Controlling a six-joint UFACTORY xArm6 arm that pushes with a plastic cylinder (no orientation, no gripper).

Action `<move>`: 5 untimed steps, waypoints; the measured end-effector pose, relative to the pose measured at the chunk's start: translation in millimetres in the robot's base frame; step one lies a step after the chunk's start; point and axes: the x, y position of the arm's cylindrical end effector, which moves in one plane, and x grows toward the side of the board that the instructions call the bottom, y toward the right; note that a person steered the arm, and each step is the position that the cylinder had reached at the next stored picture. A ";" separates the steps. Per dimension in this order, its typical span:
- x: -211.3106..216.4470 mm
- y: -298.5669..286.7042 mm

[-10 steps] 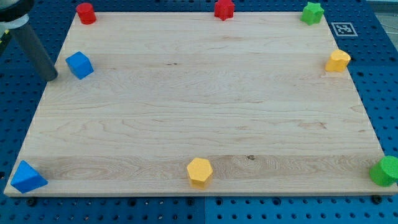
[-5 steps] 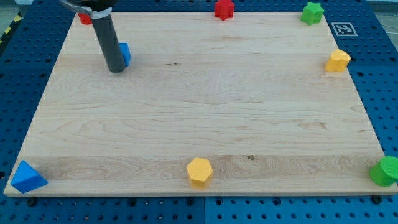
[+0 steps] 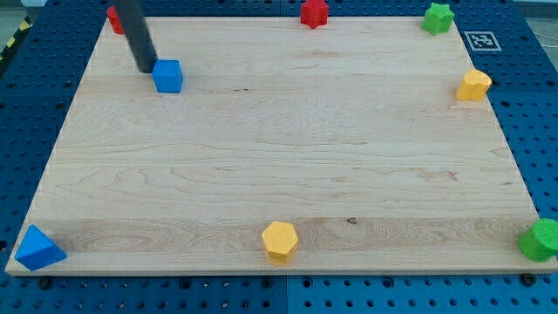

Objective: Place the blue cube diagonally to the bottom right of the red circle

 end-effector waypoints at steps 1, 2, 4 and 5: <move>-3.9 43.9; 6.5 90.2; -59.5 65.1; -113.0 32.3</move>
